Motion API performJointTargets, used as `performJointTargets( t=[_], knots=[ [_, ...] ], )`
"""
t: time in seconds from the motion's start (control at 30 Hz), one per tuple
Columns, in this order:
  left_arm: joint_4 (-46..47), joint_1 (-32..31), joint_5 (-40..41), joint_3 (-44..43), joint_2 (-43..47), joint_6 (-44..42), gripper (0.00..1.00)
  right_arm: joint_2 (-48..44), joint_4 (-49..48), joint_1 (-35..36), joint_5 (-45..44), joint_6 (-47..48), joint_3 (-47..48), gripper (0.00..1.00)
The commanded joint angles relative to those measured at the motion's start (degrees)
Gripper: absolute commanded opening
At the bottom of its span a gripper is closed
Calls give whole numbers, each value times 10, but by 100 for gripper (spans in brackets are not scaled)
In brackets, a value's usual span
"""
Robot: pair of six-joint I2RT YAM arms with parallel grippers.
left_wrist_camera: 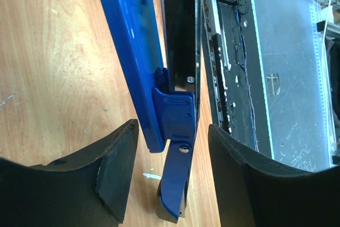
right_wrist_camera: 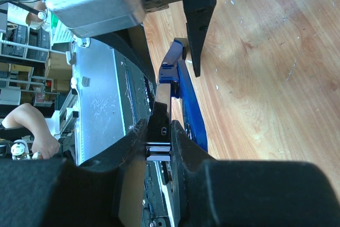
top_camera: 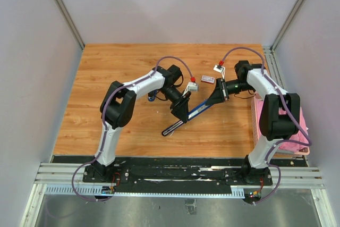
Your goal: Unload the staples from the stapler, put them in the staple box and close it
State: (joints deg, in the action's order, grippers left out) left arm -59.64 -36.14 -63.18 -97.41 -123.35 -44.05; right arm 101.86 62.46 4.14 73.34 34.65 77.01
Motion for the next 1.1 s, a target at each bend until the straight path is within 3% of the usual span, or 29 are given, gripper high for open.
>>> performJointTargets(
  t=[0.0,0.33,0.7,0.77,0.93,1.07],
  knots=[
    [1,-4,-25,-9,-17,5,58,-7,25,6,53,1,17,1],
    [0,-5,-51,-12,-20,14,55,-7,25,6,51,5,16,1],
    [0,-8,-51,-13,-21,20,7,-9,24,6,46,7,16,1],
    [0,-8,-40,-18,-20,25,0,-7,24,6,39,8,17,9],
    [0,-7,19,-29,-14,38,0,-3,24,6,6,1,22,41],
    [0,-6,66,-32,-12,44,0,7,25,5,-31,-14,31,47]
  ],
)
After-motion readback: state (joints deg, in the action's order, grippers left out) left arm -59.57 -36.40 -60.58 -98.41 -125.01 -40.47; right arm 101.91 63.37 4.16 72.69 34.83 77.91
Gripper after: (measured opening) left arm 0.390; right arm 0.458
